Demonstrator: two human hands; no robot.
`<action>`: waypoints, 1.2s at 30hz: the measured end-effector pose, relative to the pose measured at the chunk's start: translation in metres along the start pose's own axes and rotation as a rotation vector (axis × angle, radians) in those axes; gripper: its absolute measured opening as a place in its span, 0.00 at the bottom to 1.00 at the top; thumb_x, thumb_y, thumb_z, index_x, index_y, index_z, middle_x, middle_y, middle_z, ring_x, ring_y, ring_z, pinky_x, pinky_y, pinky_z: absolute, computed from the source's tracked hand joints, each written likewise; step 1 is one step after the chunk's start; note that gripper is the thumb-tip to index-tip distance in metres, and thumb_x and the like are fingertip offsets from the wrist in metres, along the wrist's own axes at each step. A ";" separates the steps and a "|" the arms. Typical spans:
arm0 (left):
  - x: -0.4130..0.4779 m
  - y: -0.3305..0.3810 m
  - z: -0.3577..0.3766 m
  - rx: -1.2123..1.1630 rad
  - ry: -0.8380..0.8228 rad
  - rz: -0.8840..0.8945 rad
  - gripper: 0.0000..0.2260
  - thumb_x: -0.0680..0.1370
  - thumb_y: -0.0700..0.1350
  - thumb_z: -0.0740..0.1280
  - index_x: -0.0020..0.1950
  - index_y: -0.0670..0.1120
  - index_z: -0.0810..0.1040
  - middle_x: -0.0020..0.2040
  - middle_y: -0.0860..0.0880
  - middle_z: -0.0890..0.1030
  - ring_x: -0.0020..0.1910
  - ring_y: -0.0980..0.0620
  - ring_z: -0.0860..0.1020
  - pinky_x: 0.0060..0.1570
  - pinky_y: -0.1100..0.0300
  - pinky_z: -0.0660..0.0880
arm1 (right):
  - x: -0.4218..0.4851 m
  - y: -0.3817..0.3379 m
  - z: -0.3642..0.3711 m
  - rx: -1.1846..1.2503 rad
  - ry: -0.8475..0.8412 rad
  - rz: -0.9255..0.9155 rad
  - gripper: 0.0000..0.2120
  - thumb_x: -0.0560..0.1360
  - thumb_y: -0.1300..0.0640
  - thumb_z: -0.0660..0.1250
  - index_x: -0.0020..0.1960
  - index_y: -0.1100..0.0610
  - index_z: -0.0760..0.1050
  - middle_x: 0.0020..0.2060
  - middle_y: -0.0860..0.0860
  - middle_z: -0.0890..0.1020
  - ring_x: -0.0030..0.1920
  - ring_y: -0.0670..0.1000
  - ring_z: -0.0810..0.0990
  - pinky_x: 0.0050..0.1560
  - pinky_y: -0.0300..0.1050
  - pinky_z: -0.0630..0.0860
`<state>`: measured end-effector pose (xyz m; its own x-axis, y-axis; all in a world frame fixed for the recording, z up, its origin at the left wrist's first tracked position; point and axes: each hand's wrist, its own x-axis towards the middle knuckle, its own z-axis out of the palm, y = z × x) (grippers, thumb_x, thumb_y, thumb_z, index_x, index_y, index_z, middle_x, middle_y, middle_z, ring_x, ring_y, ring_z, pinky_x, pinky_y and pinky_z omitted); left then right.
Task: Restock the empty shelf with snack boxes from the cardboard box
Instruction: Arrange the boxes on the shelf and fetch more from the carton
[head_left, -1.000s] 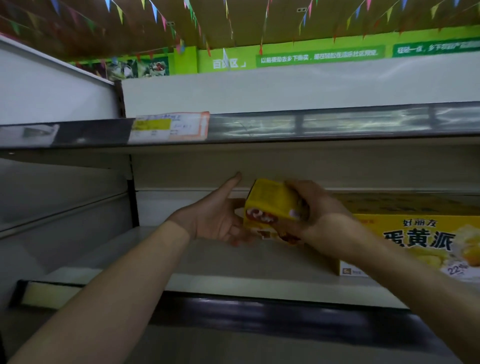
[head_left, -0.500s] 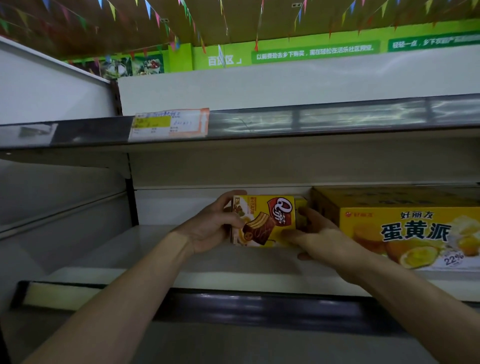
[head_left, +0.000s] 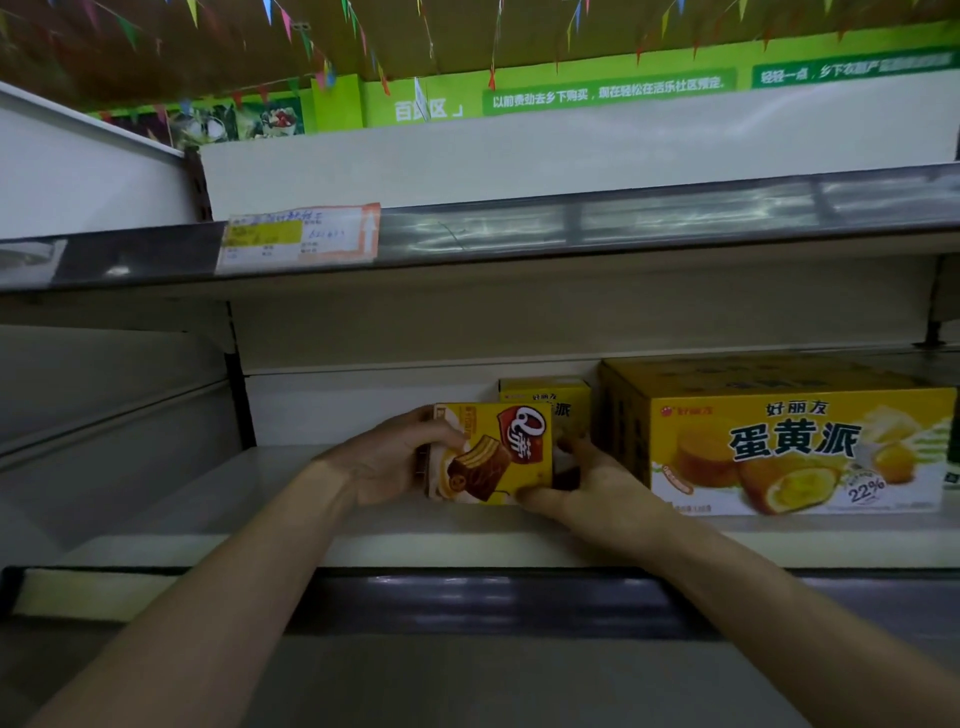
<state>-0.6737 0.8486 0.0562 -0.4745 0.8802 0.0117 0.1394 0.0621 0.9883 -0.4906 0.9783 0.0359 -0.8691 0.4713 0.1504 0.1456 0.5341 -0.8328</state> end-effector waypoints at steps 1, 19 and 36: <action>0.000 -0.002 -0.002 -0.010 0.015 -0.007 0.27 0.68 0.43 0.71 0.67 0.43 0.73 0.61 0.39 0.80 0.63 0.38 0.76 0.67 0.40 0.68 | 0.000 -0.001 0.001 0.000 -0.021 -0.009 0.29 0.72 0.48 0.72 0.69 0.46 0.64 0.52 0.41 0.74 0.55 0.46 0.74 0.57 0.42 0.70; -0.021 0.001 0.013 -0.265 -0.003 -0.034 0.16 0.71 0.58 0.61 0.41 0.52 0.85 0.43 0.45 0.83 0.38 0.49 0.80 0.37 0.57 0.75 | 0.002 0.002 0.005 0.224 0.025 -0.075 0.30 0.74 0.66 0.68 0.69 0.43 0.62 0.45 0.45 0.77 0.42 0.43 0.76 0.39 0.35 0.71; -0.015 -0.009 0.009 0.004 0.159 -0.168 0.21 0.70 0.64 0.67 0.46 0.47 0.76 0.35 0.48 0.77 0.29 0.53 0.72 0.31 0.63 0.66 | 0.001 0.002 0.009 0.299 0.218 0.081 0.16 0.79 0.53 0.64 0.35 0.57 0.75 0.27 0.53 0.74 0.28 0.49 0.71 0.31 0.41 0.67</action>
<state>-0.6602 0.8387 0.0463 -0.6221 0.7723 -0.1286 0.0503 0.2034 0.9778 -0.4957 0.9737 0.0300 -0.7345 0.6592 0.1609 0.0368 0.2755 -0.9606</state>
